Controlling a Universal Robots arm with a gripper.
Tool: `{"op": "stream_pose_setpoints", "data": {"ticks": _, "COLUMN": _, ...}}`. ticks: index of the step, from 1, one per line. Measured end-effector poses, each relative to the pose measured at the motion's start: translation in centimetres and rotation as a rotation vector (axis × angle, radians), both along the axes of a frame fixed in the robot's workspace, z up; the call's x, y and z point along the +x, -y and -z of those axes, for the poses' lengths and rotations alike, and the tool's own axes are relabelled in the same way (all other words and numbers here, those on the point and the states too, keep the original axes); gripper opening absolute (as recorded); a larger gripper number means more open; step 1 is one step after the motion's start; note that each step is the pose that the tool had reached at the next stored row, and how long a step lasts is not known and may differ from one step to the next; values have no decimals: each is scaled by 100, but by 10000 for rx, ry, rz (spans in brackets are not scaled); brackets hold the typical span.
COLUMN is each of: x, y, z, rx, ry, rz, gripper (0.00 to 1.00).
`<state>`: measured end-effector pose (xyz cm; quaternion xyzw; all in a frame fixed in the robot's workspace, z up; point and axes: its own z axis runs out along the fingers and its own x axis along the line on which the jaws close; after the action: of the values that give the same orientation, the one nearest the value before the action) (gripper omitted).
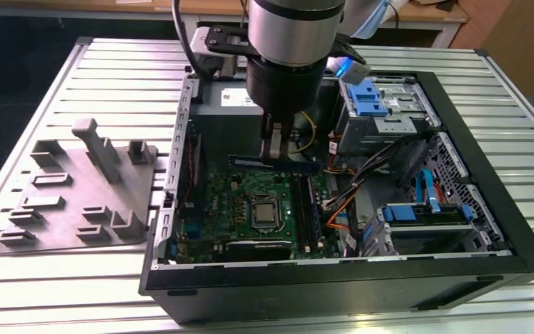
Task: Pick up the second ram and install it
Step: 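Insert the second ram into the second slot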
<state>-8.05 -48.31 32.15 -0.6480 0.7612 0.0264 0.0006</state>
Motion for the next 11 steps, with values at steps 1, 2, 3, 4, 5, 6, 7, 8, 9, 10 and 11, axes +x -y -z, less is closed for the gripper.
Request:
{"op": "stream_pose_setpoints", "data": {"ticks": 1, "x": 0, "y": 0, "z": 2, "rx": 0, "ry": 0, "rz": 180, "gripper": 12}}
{"op": "stream_pose_setpoints", "data": {"ticks": 2, "x": 0, "y": 0, "z": 5, "rx": 0, "ry": 0, "rz": 360, "gripper": 12}}
{"op": "stream_pose_setpoints", "data": {"ticks": 3, "x": 0, "y": 0, "z": 7, "rx": 0, "ry": 0, "rz": 540, "gripper": 12}}
{"op": "stream_pose_setpoints", "data": {"ticks": 4, "x": 0, "y": 0, "z": 9, "rx": 0, "ry": 0, "rz": 730, "gripper": 12}}
{"op": "stream_pose_setpoints", "data": {"ticks": 5, "x": 0, "y": 0, "z": 12, "rx": 1, "ry": 0, "rz": 911, "gripper": 12}}
{"op": "stream_pose_setpoints", "data": {"ticks": 6, "x": 0, "y": 0, "z": 14, "rx": 0, "ry": 0, "rz": 1090, "gripper": 12}}
{"op": "stream_pose_setpoints", "data": {"ticks": 7, "x": 0, "y": 0, "z": 16, "rx": 0, "ry": 0, "rz": 1270, "gripper": 12}}
{"op": "stream_pose_setpoints", "data": {"ticks": 8, "x": 0, "y": 0, "z": 18, "rx": 0, "ry": 0, "rz": 1449, "gripper": 12}}
{"op": "stream_pose_setpoints", "data": {"ticks": 9, "x": 0, "y": 0, "z": 20, "rx": 0, "ry": 0, "rz": 1630, "gripper": 12}}
{"op": "stream_pose_setpoints", "data": {"ticks": 10, "x": 0, "y": 0, "z": 22, "rx": 0, "ry": 0, "rz": 1826, "gripper": 12}}
{"op": "stream_pose_setpoints", "data": {"ticks": 11, "x": 0, "y": 0, "z": 24, "rx": -1, "ry": 0, "rz": 2006, "gripper": 12}}
